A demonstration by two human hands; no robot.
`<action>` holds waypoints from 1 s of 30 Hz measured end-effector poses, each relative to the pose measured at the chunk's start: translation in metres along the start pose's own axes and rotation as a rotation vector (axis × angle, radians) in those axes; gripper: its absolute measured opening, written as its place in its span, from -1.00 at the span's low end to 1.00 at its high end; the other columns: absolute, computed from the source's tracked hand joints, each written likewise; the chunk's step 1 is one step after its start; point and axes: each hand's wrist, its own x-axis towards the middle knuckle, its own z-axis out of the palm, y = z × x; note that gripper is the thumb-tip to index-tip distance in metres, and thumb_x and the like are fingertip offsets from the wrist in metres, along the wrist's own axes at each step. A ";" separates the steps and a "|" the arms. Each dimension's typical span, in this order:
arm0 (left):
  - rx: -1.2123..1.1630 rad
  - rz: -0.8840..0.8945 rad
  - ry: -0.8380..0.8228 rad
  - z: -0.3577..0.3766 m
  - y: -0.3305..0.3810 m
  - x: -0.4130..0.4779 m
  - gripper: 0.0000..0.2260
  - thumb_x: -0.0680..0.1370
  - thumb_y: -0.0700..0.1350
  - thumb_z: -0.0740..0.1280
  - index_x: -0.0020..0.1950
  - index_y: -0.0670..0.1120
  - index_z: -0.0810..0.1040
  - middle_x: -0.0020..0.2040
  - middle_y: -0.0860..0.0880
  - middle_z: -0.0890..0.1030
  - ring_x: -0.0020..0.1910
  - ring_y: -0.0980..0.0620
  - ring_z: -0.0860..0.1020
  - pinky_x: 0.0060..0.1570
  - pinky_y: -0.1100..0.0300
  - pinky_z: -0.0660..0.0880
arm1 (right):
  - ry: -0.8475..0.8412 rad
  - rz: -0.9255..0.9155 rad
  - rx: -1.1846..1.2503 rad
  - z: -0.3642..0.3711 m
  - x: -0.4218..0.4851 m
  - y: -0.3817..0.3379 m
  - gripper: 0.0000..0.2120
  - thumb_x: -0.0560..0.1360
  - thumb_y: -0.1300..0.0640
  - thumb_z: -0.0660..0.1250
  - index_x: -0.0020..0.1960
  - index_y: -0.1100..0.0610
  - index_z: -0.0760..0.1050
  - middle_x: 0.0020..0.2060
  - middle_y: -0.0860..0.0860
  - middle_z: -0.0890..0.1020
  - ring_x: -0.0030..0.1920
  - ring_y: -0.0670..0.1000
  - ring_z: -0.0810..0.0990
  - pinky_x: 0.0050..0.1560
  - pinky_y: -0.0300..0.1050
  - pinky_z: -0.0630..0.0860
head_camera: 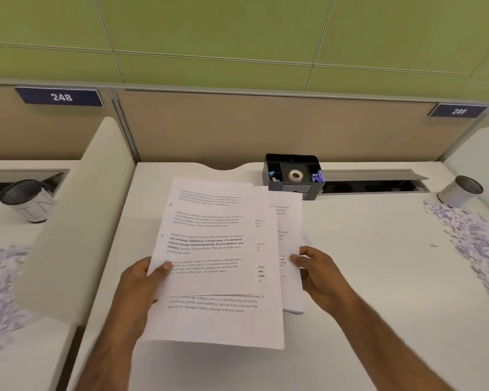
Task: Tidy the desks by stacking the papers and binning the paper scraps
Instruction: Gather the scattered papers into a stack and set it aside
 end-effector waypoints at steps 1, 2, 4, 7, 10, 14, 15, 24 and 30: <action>0.044 0.007 -0.027 0.006 -0.003 -0.001 -0.93 0.62 -0.13 0.39 0.06 -0.05 0.67 -0.07 0.00 0.76 -0.12 -0.06 0.72 -0.21 0.07 0.59 | -0.014 0.000 0.007 0.002 -0.001 -0.002 -0.86 0.59 0.31 0.33 0.12 0.31 0.56 0.07 0.24 0.71 -0.04 0.22 0.69 0.00 0.13 0.65; 0.108 0.024 -0.055 0.010 -0.005 -0.002 -0.94 0.62 -0.12 0.39 0.05 -0.03 0.66 -0.10 0.03 0.76 -0.15 -0.04 0.72 -0.30 0.12 0.56 | -0.026 0.000 0.004 0.003 -0.002 -0.004 -0.86 0.58 0.31 0.34 0.12 0.32 0.56 0.05 0.25 0.71 -0.08 0.21 0.70 -0.08 0.08 0.66; 0.247 0.043 -0.119 0.016 -0.007 -0.004 -0.95 0.61 -0.09 0.40 0.05 0.01 0.65 -0.14 0.09 0.75 -0.19 0.01 0.71 -0.41 0.17 0.52 | -0.044 0.002 -0.013 0.005 -0.005 -0.008 -0.88 0.55 0.34 0.36 0.08 0.31 0.57 -0.03 0.25 0.71 -0.23 0.15 0.68 -0.28 -0.06 0.61; 0.340 0.035 -0.164 0.017 -0.004 -0.004 -0.87 0.56 0.04 0.45 0.03 0.02 0.66 -0.13 0.13 0.75 -0.13 0.02 0.72 -0.24 0.09 0.61 | -0.065 0.018 0.003 0.005 -0.006 -0.007 -0.91 0.54 0.36 0.36 0.03 0.26 0.57 -0.07 0.26 0.68 -0.31 0.11 0.64 -0.35 -0.11 0.57; 0.118 -0.112 -0.266 0.016 0.002 0.004 -0.63 0.53 0.17 0.38 0.13 -0.09 0.68 0.01 0.00 0.76 0.03 -0.07 0.72 0.05 0.05 0.59 | -0.104 0.033 0.023 0.003 -0.005 -0.006 -0.90 0.53 0.35 0.38 0.05 0.26 0.57 -0.03 0.28 0.68 -0.29 0.12 0.66 -0.32 -0.10 0.60; -0.299 -0.405 -0.444 0.027 0.000 0.016 -0.61 0.62 0.09 0.33 0.32 -0.12 0.62 0.25 -0.19 0.66 0.25 -0.24 0.62 0.31 -0.20 0.51 | -0.189 0.046 -0.017 0.003 -0.006 -0.010 -0.89 0.54 0.32 0.38 0.05 0.21 0.58 0.00 0.24 0.68 -0.23 0.12 0.66 -0.27 -0.09 0.61; -0.324 -0.402 -0.480 0.034 -0.002 0.017 -0.62 0.61 0.04 0.35 0.34 -0.14 0.60 0.27 -0.21 0.65 0.26 -0.24 0.62 0.31 -0.21 0.51 | -0.210 0.051 -0.047 0.002 -0.005 -0.010 -0.91 0.55 0.29 0.38 0.04 0.18 0.59 0.02 0.23 0.68 -0.19 0.13 0.65 -0.22 -0.07 0.62; -0.086 0.025 -0.229 0.131 -0.016 -0.020 -0.82 0.61 -0.19 0.40 0.16 0.05 0.66 0.09 0.08 0.74 0.10 0.05 0.70 0.10 0.12 0.58 | -0.193 0.049 -0.153 -0.037 -0.010 -0.022 -0.73 0.63 0.12 0.32 0.31 0.14 0.55 0.15 0.13 0.70 0.14 0.21 0.69 0.23 0.25 0.57; -0.010 0.067 -0.144 0.194 -0.017 -0.060 -0.86 0.57 -0.15 0.46 0.01 0.10 0.63 -0.05 0.19 0.73 0.04 0.13 0.68 0.04 0.21 0.58 | -0.030 -0.270 -0.387 -0.093 -0.021 -0.033 -0.69 0.53 0.30 0.34 0.22 0.05 0.63 0.08 -0.01 0.73 0.09 0.05 0.71 0.18 0.17 0.61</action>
